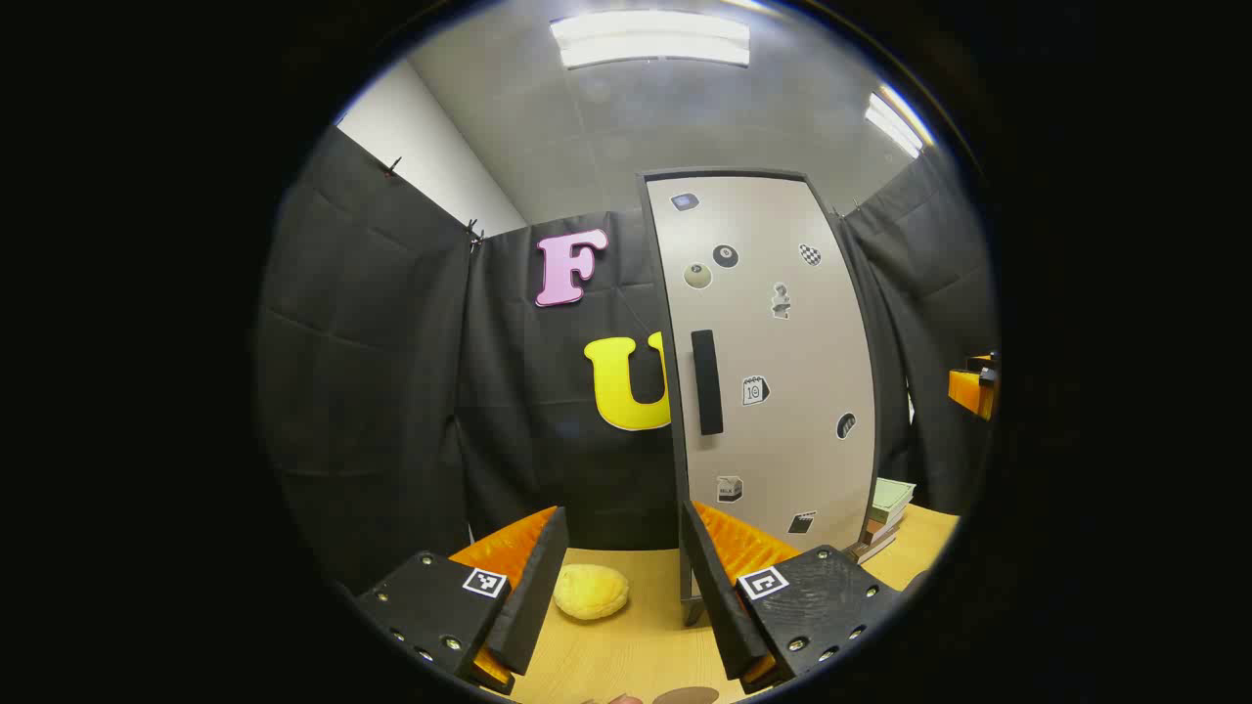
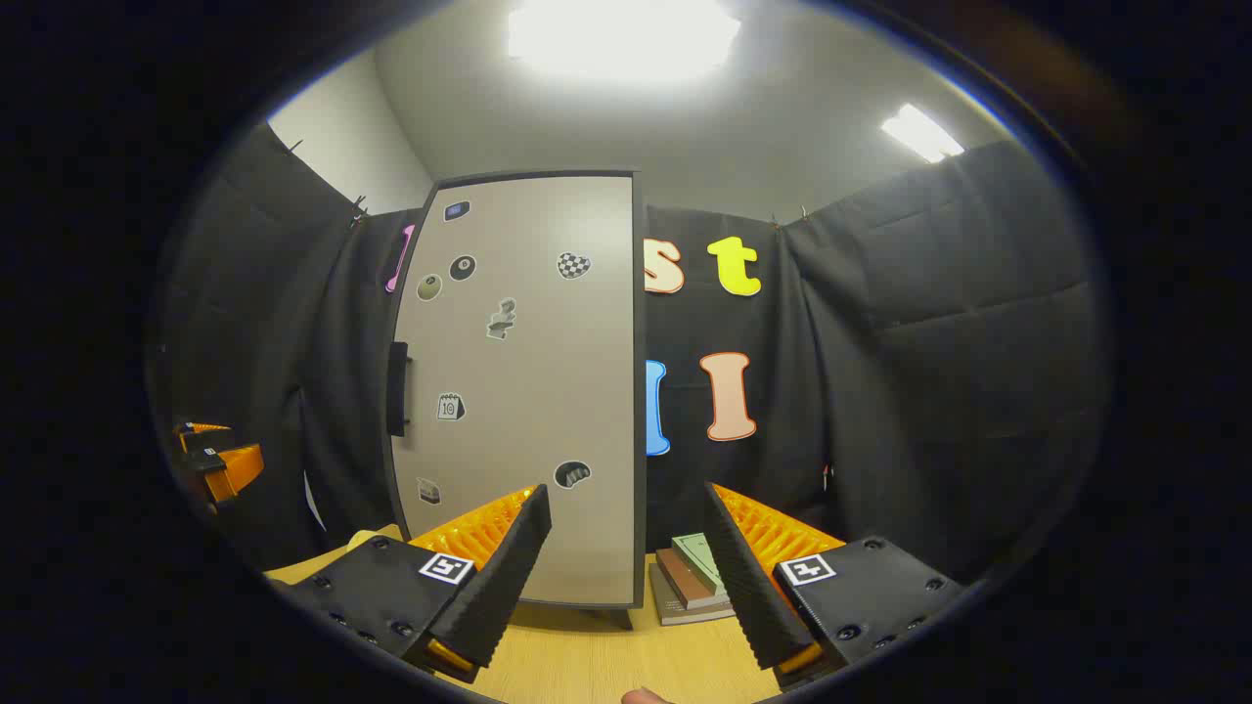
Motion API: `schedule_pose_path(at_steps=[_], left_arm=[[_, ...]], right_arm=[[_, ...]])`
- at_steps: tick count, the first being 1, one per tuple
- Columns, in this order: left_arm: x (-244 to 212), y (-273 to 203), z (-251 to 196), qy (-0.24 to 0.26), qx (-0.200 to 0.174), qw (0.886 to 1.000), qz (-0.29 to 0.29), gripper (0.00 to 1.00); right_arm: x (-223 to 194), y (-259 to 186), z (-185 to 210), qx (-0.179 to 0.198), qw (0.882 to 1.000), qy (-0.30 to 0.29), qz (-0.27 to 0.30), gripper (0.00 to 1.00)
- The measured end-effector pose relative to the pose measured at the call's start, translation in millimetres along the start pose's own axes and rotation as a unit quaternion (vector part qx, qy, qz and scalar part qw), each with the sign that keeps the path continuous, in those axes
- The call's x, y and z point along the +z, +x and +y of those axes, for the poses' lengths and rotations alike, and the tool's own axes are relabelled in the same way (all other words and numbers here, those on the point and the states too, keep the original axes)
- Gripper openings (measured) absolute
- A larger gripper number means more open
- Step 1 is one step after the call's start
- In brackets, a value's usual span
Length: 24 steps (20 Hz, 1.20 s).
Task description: Open the cabinet door with the right hand, grasp the bottle in the cabinet with the left hand and place it on the coaster, then close the cabinet door with the right hand.
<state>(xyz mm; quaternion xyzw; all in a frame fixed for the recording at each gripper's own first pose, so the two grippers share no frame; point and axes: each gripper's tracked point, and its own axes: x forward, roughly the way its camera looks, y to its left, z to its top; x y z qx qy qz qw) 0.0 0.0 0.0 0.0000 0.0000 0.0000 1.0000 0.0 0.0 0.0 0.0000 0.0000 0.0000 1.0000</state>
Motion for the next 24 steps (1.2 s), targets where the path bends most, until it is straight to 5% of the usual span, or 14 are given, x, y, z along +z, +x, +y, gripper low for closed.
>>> schedule_pose_path(at_steps=[24], left_arm=[[4.9, -8.7, 26.6, 0.008, 0.02, 1.0, -0.003, 0.67]], right_arm=[[5.7, 16.8, 25.2, 0.022, 1.0, 0.005, -0.001, 0.97]])
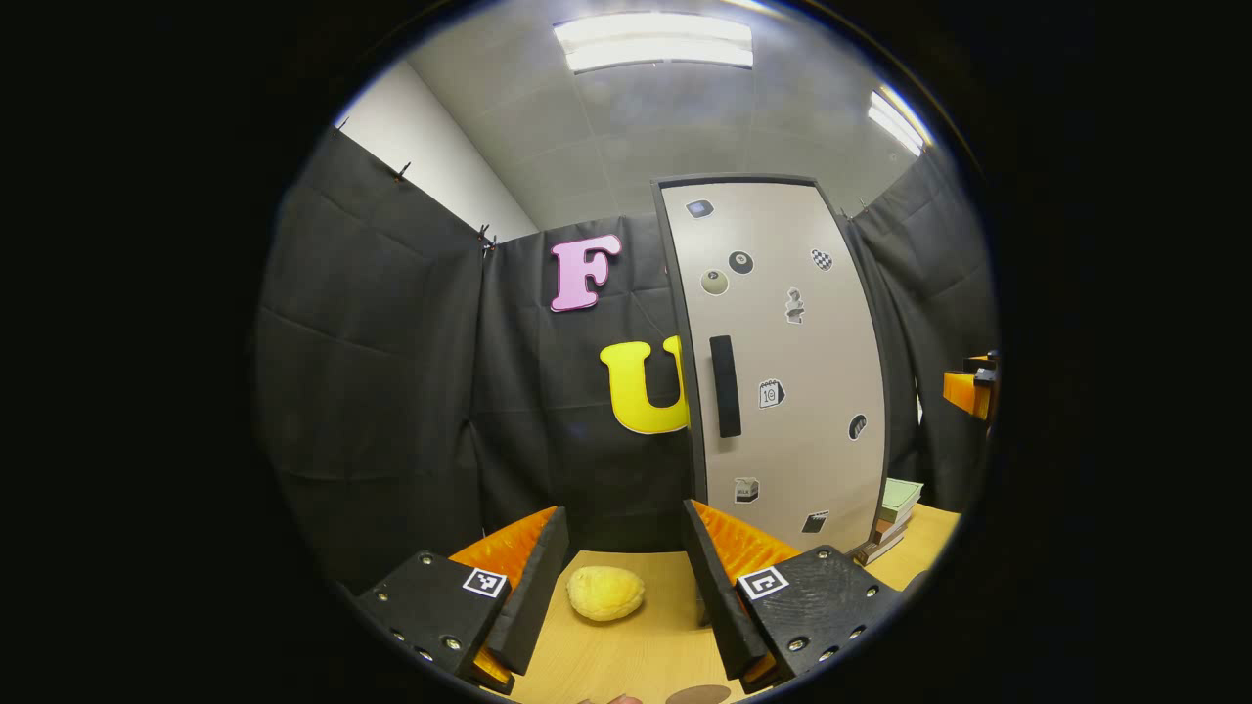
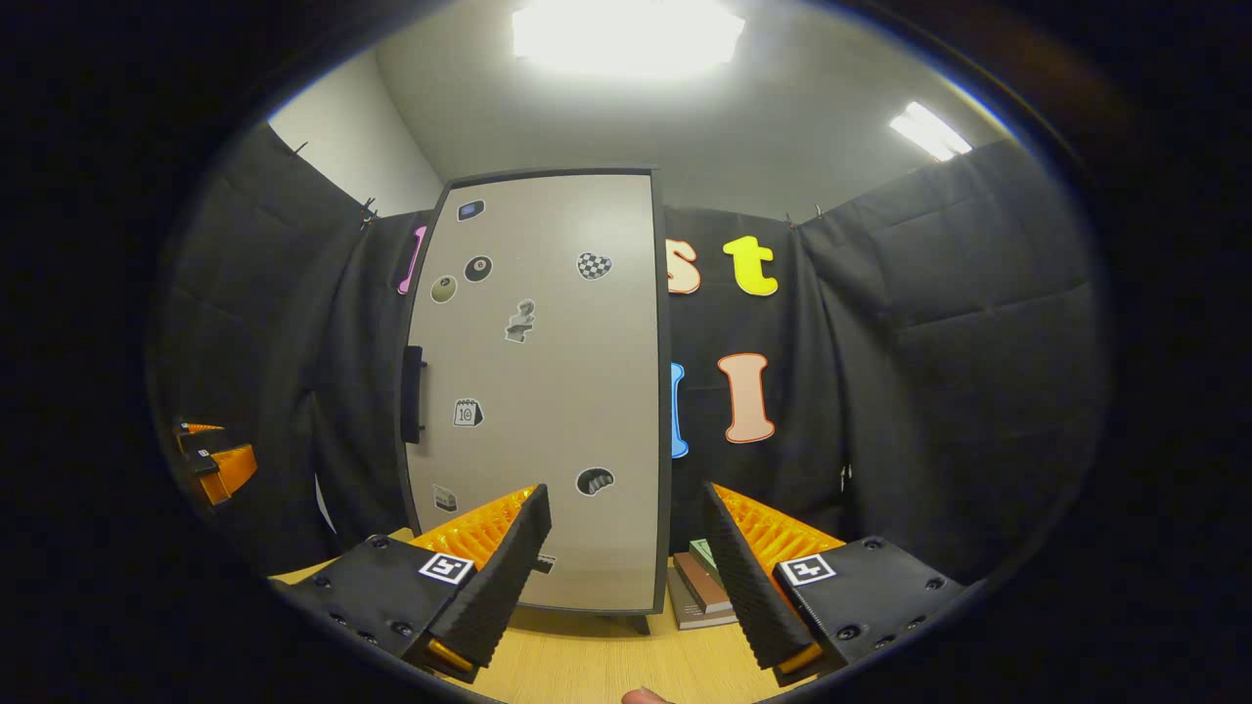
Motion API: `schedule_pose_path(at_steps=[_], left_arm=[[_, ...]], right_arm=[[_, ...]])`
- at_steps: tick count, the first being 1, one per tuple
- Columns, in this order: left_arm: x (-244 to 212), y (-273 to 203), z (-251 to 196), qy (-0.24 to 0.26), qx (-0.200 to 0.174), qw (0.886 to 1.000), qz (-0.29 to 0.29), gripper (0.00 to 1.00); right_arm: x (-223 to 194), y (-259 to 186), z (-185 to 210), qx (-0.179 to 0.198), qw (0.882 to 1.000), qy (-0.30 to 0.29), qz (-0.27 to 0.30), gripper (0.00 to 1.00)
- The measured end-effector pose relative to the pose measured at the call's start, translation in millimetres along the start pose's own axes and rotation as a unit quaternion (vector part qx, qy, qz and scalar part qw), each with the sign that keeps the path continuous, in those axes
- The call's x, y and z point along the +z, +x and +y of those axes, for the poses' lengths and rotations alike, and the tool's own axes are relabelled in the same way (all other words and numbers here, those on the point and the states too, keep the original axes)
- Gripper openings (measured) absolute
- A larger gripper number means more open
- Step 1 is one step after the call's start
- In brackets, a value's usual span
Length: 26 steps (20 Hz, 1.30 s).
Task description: Open the cabinet door with the right hand, grasp the bottle in the cabinet with the left hand and place it on the coaster, then close the cabinet door with the right hand.
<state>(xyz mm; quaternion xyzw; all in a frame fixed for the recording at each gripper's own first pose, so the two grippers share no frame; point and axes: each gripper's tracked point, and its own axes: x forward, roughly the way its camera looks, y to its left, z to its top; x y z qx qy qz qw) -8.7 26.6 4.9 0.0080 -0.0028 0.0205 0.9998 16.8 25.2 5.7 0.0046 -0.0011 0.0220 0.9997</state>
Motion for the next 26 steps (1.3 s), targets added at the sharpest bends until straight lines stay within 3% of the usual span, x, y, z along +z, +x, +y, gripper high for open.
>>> schedule_pose_path(at_steps=[11, 26], left_arm=[[-7.8, -17.4, 44.2, 0.009, 0.029, 1.0, 0.004, 0.68], [-36.6, -74.8, 181.8, 0.032, 0.138, 0.99, 0.026, 0.65]], right_arm=[[24.2, 41.1, 73.4, 0.07, 0.998, 0.003, 0.003, 0.98], [66.4, 123.4, 207.9, 0.143, 0.99, 0.011, 0.004, 0.98]])
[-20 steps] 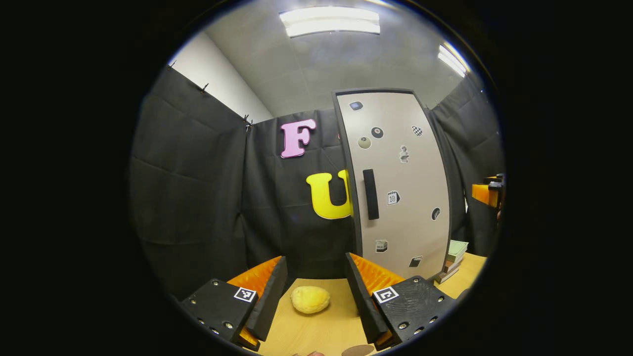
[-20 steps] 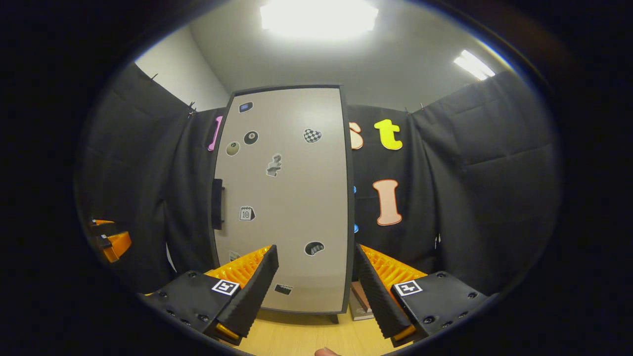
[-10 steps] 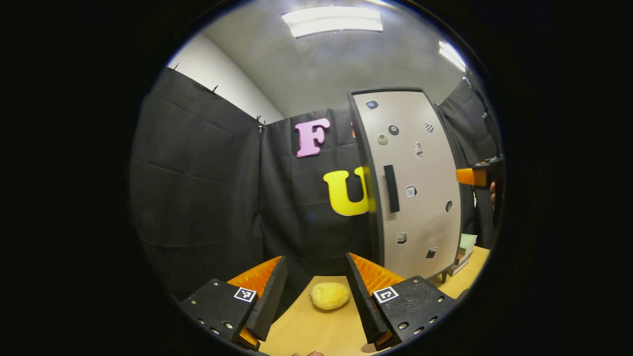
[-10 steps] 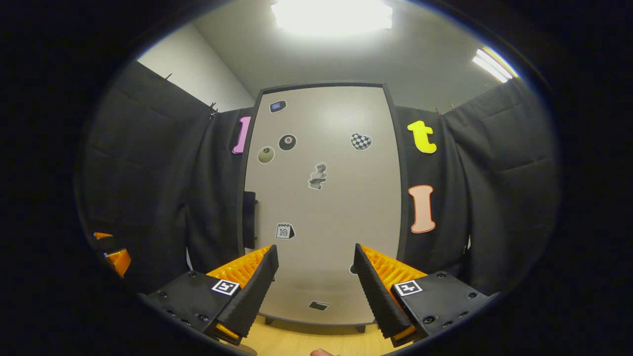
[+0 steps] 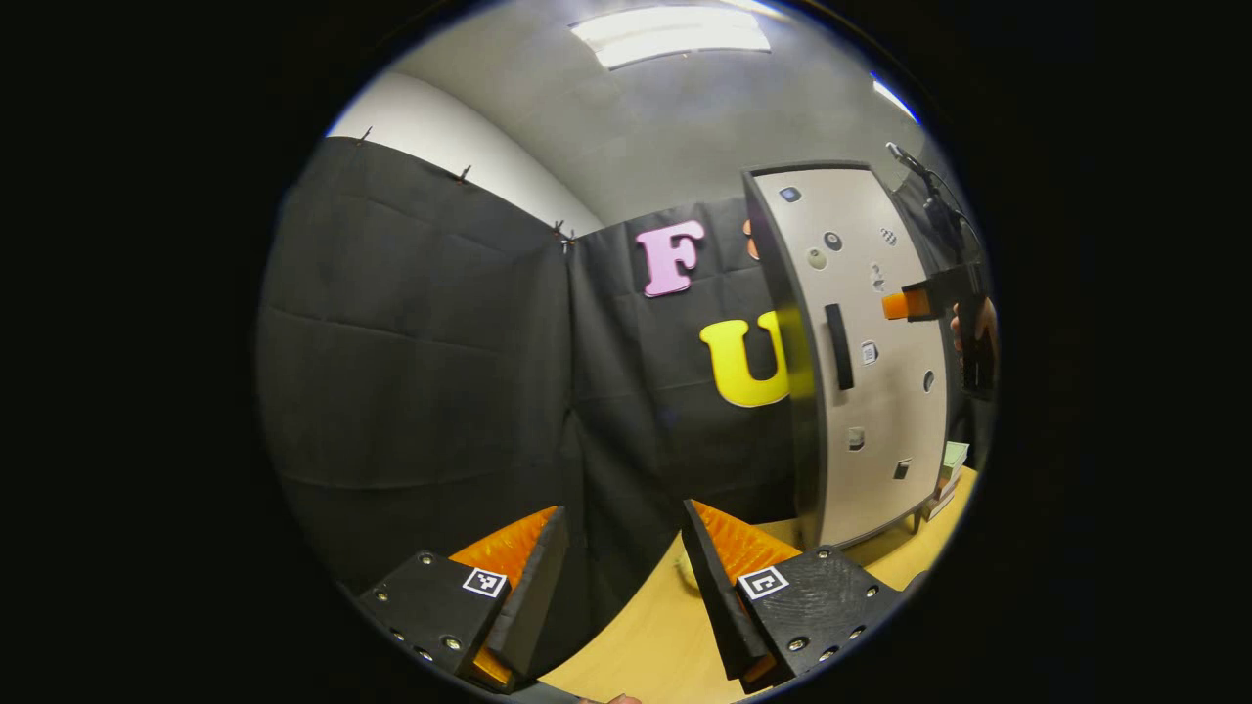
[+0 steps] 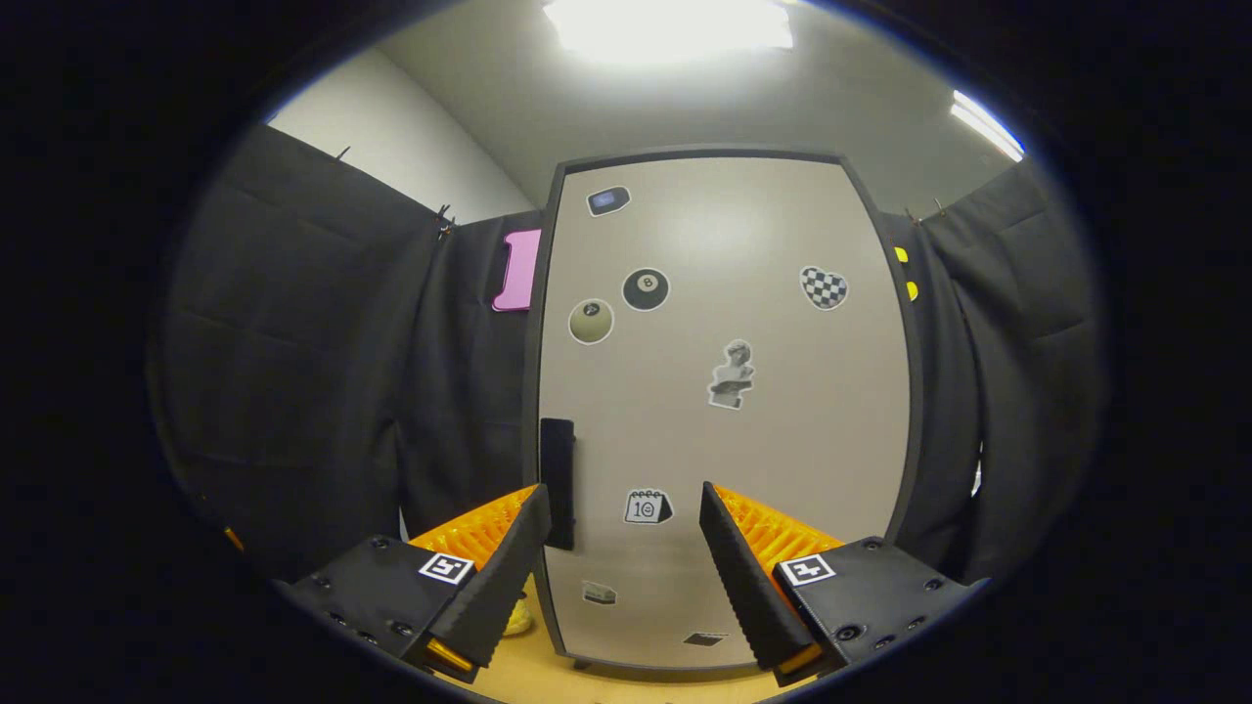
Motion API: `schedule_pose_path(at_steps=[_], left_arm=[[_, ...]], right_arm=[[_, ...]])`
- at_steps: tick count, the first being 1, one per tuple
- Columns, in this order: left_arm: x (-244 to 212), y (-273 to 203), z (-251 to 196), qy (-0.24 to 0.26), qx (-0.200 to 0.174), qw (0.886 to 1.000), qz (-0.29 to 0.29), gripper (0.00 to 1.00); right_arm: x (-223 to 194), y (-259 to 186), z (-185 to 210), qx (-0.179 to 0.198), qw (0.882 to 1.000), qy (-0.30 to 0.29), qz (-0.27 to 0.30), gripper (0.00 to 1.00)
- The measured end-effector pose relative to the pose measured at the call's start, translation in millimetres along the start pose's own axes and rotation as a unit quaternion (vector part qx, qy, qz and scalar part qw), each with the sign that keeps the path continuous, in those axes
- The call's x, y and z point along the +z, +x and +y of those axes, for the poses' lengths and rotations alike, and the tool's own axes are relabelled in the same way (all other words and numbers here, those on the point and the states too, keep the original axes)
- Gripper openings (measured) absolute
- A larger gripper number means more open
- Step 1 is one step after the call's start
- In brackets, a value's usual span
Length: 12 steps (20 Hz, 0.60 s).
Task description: Open the cabinet door with the right hand, grasp the bottle in the cabinet with the left hand and place it on the coaster, then close the cabinet door with the right hand.
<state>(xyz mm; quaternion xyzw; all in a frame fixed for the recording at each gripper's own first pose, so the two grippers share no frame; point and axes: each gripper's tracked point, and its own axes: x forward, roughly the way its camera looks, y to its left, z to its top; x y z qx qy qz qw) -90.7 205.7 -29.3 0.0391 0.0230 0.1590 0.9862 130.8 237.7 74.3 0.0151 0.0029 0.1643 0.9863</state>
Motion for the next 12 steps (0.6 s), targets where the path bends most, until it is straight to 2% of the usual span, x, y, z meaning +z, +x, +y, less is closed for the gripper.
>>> schedule_pose_path(at_steps=[5, 6, 9, 12], left_arm=[[-12.7, -7.3, 40.3, 0.001, 0.025, 1.0, 0.009, 0.65], [-12.3, -6.5, 46.7, 0.001, 0.029, 1.0, 0.009, 0.67], [-17.2, -10.7, 64.2, 0.008, 0.039, 0.999, 0.008, 0.67], [-20.0, -13.0, 80.6, 0.011, 0.049, 0.999, 0.01, 0.67]], right_arm=[[-14.8, 41.1, 30.6, 0.01, 0.999, -0.021, 0.025, 0.98], [-19.4, 50.1, 32.9, 0.008, 0.999, -0.026, 0.031, 0.95], [-30.4, 74.3, 39.5, -0.003, 0.998, -0.038, 0.055, 0.78], [-42.4, 98.0, 48.7, -0.01, 0.996, -0.032, 0.078, 0.73]])
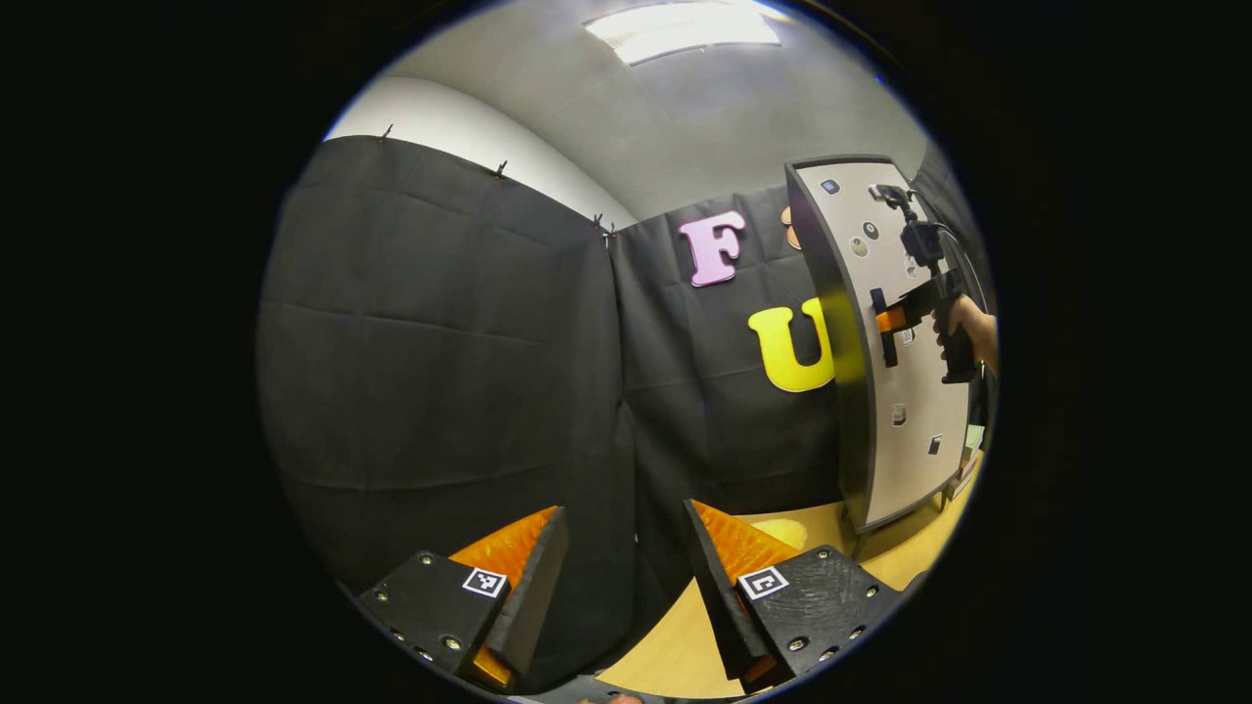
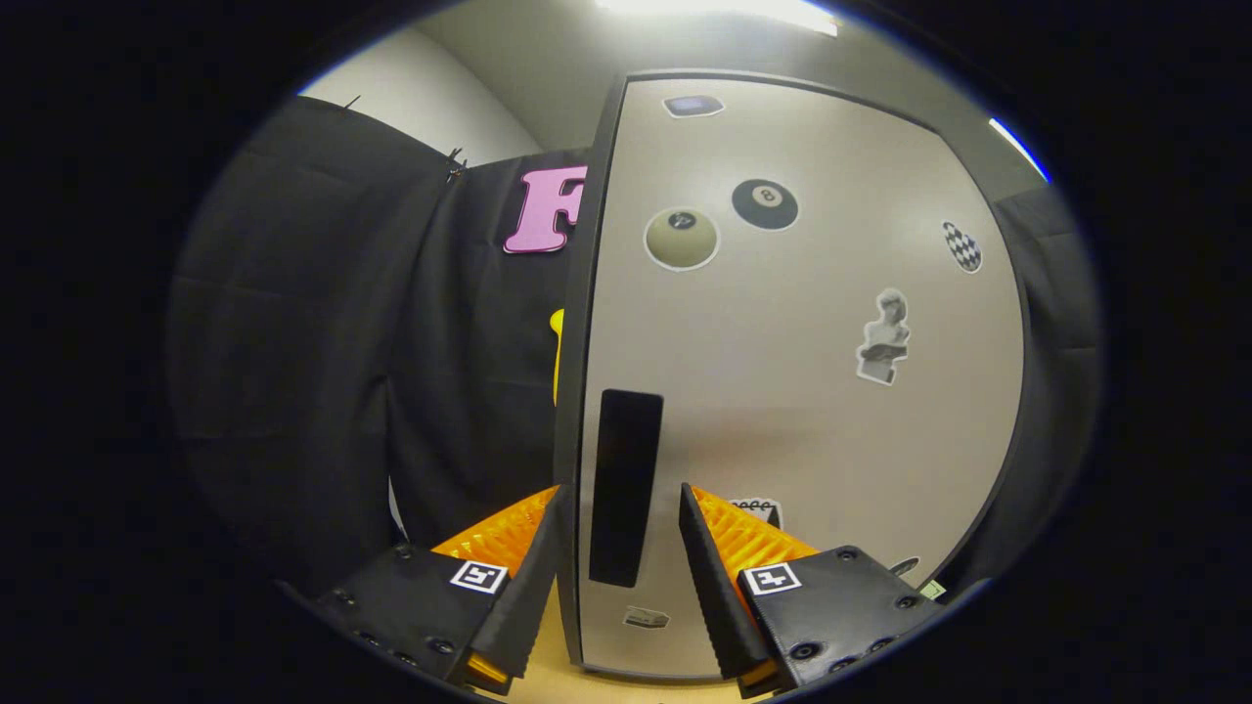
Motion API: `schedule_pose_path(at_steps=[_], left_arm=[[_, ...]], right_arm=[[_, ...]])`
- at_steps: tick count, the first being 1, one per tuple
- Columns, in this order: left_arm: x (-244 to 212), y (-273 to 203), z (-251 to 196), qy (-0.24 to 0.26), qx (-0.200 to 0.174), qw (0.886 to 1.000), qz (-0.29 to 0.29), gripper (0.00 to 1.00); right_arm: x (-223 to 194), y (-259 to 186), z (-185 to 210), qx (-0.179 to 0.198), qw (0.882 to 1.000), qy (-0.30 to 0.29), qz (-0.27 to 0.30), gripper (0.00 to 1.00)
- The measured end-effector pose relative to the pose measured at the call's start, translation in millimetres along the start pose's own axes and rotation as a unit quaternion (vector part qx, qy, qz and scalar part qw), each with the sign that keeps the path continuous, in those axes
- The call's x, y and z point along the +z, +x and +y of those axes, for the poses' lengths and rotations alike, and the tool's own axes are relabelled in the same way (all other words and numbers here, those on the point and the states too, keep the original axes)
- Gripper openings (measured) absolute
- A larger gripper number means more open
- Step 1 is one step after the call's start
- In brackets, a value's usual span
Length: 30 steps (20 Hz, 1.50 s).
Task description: Open the cabinet door with the right hand, grasp the bottle in the cabinet with the left hand and place it on the coaster, then close the cabinet door with the right hand.
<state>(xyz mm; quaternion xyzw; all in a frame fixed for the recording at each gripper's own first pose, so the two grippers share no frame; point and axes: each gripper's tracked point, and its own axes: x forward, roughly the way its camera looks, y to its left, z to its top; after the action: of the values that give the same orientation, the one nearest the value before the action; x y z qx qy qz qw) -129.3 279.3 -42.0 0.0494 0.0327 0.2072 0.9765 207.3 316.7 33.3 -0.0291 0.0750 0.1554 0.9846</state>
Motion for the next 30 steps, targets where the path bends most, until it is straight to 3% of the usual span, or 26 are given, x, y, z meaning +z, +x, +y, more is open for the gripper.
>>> schedule_pose_path(at_steps=[4, 5, 9, 20, 30], left_arm=[[-5.3, 2.3, 13.6, -0.001, 0.007, 1.0, 0.003, 0.65], [-7.9, 2.9, 15.7, -0.002, 0.008, 1.0, 0.004, 0.65], [-14.2, 10.1, 14.5, -0.011, 0.001, 1.0, 0.008, 0.67], [-0.4, 35.1, -57.0, -0.032, -0.08, 0.996, -0.015, 0.65], [30.4, 35.7, -160.7, -0.048, -0.186, 0.98, -0.046, 0.67]], right_arm=[[-11.0, 16.5, -2.3, -0.033, 0.999, 0.009, 0.029, 0.5], [-9.9, 16.6, -2.7, -0.039, 0.999, 0.013, 0.029, 0.4], [-10.5, 14.5, -1.7, -0.033, 0.998, 0.033, 0.038, 0.18], [-14.1, -10.8, -6.4, 0.033, 0.997, 0.047, 0.045, 0.17], [-15.0, -35.9, -19.4, 0.042, 0.997, 0.051, 0.049, 0.17]])
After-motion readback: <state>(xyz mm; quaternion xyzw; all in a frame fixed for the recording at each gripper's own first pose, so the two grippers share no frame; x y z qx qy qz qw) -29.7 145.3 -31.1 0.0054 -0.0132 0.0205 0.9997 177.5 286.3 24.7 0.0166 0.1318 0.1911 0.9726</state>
